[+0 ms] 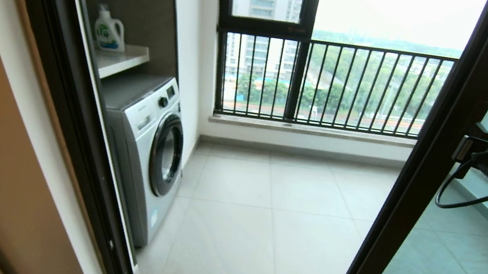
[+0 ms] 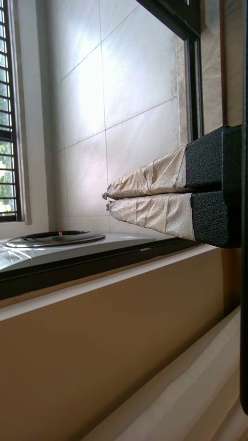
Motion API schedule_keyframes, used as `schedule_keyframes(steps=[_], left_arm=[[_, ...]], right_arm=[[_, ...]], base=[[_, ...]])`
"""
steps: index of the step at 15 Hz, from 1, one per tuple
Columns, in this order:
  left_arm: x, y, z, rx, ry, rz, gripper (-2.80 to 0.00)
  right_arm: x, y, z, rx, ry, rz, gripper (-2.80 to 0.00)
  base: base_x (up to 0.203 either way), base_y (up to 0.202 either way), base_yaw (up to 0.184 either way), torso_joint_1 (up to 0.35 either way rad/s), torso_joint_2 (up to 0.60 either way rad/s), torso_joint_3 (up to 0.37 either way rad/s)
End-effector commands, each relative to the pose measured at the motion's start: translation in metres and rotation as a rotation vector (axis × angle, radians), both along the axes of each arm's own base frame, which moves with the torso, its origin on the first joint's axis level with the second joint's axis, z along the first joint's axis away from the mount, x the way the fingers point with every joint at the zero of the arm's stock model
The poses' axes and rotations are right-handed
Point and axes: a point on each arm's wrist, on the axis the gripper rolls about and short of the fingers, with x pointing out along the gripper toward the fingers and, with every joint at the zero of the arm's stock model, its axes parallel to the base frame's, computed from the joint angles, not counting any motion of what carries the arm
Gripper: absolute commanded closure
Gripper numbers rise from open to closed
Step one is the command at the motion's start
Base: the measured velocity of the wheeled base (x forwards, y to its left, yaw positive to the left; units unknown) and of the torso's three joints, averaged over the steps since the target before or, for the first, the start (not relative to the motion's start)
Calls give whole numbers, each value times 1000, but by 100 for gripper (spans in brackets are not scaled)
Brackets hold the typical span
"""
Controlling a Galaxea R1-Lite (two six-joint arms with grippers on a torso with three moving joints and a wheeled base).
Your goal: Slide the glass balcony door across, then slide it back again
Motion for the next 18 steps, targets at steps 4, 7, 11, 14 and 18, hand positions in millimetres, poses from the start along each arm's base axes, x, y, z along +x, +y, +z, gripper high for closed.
schedule_keyframes(steps=[4,7,11,14,18], left_arm=[[0,0,0,1,2,1,0],[0,0,0,1,2,0,0],[0,0,0,1,2,1,0],[0,0,0,1,2,0,0],[0,0,0,1,2,1,0]], right_arm=[[-4,3,8,-4,-31,8,0],[-16,16,26,-11,-87,59,0],[-55,51,53,-14,-165,179,0],[-98,69,63,-19,-205,244,0],[-175,77,64,-113,-213,302,0]], base=[[0,0,0,0,0,0],[0,0,0,0,0,0],[0,0,0,0,0,0],[0,0,0,0,0,0],[0,0,0,0,0,0]])
